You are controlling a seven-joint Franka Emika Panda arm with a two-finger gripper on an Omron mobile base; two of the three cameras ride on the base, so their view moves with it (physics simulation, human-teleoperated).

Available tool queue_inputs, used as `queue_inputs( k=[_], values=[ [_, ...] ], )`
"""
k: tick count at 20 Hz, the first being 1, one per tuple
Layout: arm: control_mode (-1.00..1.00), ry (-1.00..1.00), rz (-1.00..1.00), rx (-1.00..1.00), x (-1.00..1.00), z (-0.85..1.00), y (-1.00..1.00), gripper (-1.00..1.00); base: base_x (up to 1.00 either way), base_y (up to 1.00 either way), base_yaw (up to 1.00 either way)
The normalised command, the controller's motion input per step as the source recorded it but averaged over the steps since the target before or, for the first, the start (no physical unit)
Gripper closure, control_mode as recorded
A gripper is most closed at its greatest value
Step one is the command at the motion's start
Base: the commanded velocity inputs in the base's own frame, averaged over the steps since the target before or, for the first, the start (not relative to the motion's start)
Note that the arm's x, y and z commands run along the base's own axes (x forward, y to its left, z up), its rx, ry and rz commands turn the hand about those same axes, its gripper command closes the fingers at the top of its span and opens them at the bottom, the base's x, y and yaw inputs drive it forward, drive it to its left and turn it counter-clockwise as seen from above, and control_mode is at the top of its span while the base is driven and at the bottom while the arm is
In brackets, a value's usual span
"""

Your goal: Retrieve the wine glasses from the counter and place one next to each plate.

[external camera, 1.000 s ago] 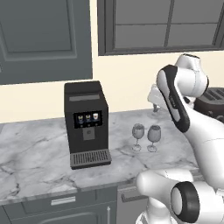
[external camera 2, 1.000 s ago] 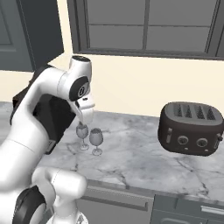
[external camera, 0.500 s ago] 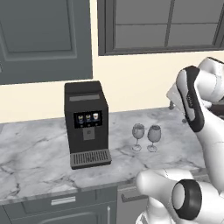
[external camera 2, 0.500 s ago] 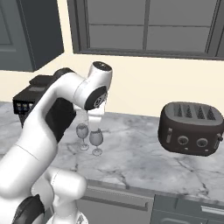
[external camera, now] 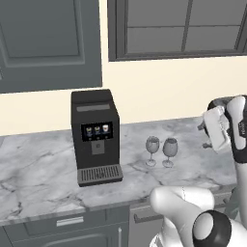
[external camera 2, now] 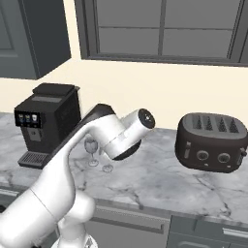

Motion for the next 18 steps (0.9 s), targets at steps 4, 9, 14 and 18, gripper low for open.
queue_inputs(
  k=[4,9,14,18],
  values=[
    [-1.0,0.02,-0.17,0.47,-0.03,-0.19,-0.09,-1.0,0.0,0.0,0.0],
    [-1.0,0.0,-0.03,0.37,0.01,-0.3,-0.09,-1.0,0.0,0.0,0.0],
    [-1.0,0.03,0.0,0.11,0.06,-0.28,-0.14,-1.0,0.0,0.0,0.0],
    [-1.0,0.18,0.01,0.13,0.18,-0.3,-0.2,-1.0,0.0,0.0,0.0]
  ],
)
